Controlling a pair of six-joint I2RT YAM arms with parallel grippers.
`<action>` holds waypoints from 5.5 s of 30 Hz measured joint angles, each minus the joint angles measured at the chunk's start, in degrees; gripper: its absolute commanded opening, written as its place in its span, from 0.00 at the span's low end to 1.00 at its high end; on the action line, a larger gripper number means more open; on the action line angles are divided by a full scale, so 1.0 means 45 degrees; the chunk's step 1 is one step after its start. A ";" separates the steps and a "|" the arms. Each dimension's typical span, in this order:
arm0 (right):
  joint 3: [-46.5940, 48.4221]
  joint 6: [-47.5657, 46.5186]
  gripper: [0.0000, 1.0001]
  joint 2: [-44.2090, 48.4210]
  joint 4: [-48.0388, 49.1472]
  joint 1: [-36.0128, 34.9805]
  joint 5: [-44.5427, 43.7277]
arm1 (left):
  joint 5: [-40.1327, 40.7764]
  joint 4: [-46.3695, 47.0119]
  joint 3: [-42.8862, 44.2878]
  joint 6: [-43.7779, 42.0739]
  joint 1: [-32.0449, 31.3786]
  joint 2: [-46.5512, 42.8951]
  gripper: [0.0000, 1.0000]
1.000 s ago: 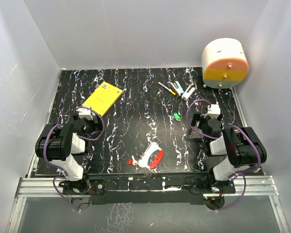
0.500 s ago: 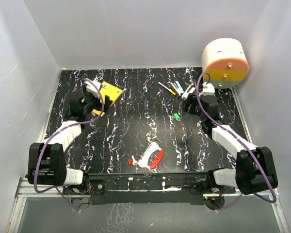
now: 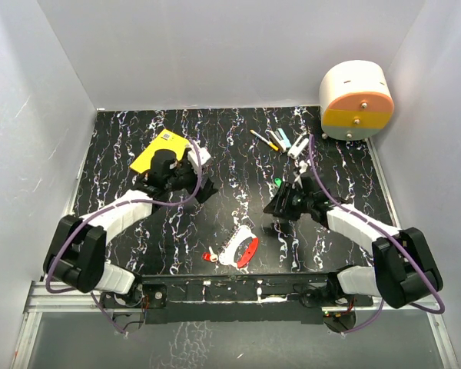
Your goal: Put the keys on the keyring
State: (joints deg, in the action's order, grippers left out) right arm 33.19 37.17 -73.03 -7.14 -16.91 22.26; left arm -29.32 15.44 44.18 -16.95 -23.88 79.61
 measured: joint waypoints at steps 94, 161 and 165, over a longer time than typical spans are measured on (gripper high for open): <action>-0.1360 -0.0306 0.08 0.1292 0.4226 -0.5343 -0.2157 | -0.7344 0.0369 0.0389 -0.1535 -0.1812 0.3682 0.95; -0.1496 -0.0486 0.08 0.2414 0.4954 -0.6659 -0.3390 | -0.8743 -0.0549 0.0709 -0.1511 -0.2079 0.3721 0.29; -0.1496 -0.0486 0.08 0.2409 0.4964 -0.6659 -0.3390 | -0.8898 -0.0525 0.0709 -0.1379 -0.2103 0.3716 0.16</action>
State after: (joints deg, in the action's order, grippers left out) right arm 26.46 34.98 -62.19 15.20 -46.87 7.01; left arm -69.36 13.08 47.37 -23.16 -33.34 96.33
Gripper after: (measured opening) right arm 0.087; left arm 0.253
